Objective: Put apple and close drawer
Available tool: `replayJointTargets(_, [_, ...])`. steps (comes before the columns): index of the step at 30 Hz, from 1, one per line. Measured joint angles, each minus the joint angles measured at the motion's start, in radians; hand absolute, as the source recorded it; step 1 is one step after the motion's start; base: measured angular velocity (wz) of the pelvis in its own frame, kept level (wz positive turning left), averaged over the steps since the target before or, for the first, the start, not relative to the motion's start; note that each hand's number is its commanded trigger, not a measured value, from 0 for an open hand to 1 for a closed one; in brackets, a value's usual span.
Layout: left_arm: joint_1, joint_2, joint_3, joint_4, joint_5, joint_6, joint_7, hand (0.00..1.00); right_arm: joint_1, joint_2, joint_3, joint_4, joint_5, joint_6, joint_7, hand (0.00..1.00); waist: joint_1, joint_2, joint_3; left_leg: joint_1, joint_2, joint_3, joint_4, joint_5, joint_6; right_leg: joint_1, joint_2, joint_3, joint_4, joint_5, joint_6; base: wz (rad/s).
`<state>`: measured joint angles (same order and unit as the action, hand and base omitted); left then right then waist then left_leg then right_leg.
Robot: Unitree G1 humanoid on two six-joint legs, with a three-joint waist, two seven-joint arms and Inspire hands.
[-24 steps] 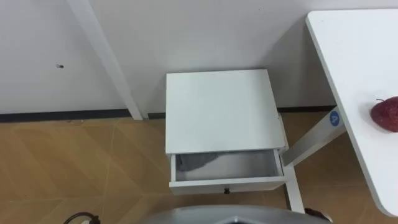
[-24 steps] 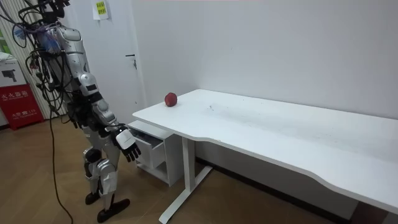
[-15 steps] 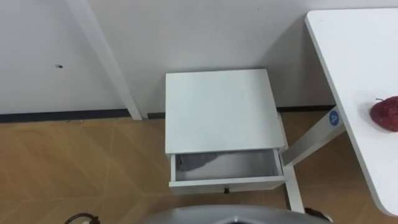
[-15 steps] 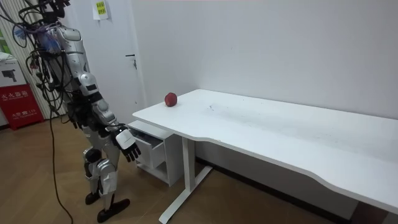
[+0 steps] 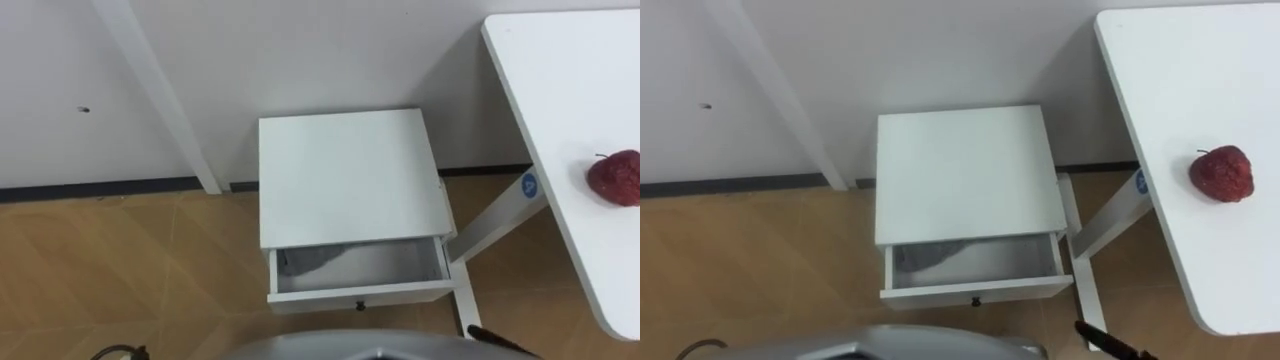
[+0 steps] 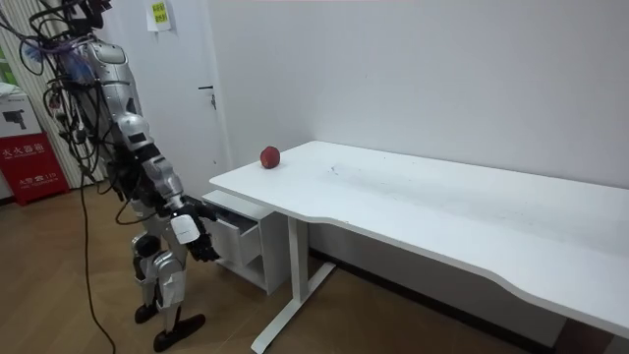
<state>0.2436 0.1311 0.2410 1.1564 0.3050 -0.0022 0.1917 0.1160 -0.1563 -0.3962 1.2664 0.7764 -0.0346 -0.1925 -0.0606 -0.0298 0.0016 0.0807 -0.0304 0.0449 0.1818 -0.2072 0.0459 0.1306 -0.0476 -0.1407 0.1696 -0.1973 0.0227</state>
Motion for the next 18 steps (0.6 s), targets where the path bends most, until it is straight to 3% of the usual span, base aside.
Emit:
replayJointTargets(2, [0.016,0.001,0.020,-0.025,-0.019,-0.006,0.001,0.00,0.019,0.001,-0.072,-0.061,0.190,0.000,-0.013,0.00,-0.018,-0.001,-0.0002,0.000,0.000,0.004,0.001,-0.002,0.000,0.001,0.000,0.002,0.001,0.000,0.000,0.00])
replayJointTargets(5, [0.027,0.008,0.038,-0.032,-0.020,-0.013,0.004,0.00,0.031,-0.002,-0.141,-0.115,0.322,-0.027,-0.047,0.00,-0.022,-0.001,-0.0004,-0.001,-0.001,0.007,0.003,-0.002,0.000,-0.005,0.000,0.004,0.004,0.000,0.000,-0.06])
replayJointTargets(8, [0.023,0.015,0.037,-0.038,-0.019,-0.020,0.003,0.00,0.027,-0.012,-0.162,-0.147,0.389,-0.047,-0.084,0.00,-0.027,-0.002,-0.0006,-0.004,-0.002,0.008,0.005,-0.002,0.000,-0.013,0.000,0.005,0.002,0.000,0.000,-0.01])
replayJointTargets(13, [0.023,0.018,0.038,-0.040,-0.019,-0.027,0.001,0.00,-0.022,-0.017,-0.277,-0.165,0.534,-0.080,-0.161,0.00,-0.046,-0.009,-0.0063,-0.022,-0.003,0.009,0.012,-0.001,0.000,-0.025,0.001,0.006,0.004,0.000,0.000,0.00])
replayJointTargets(18, [0.025,0.027,0.039,-0.044,-0.019,-0.031,0.001,0.00,-0.019,-0.022,-0.330,-0.271,0.596,-0.121,-0.251,0.00,-0.048,-0.014,-0.0053,-0.018,-0.001,0.012,0.007,-0.001,0.000,-0.031,0.001,0.011,0.017,-0.001,0.001,-0.02])
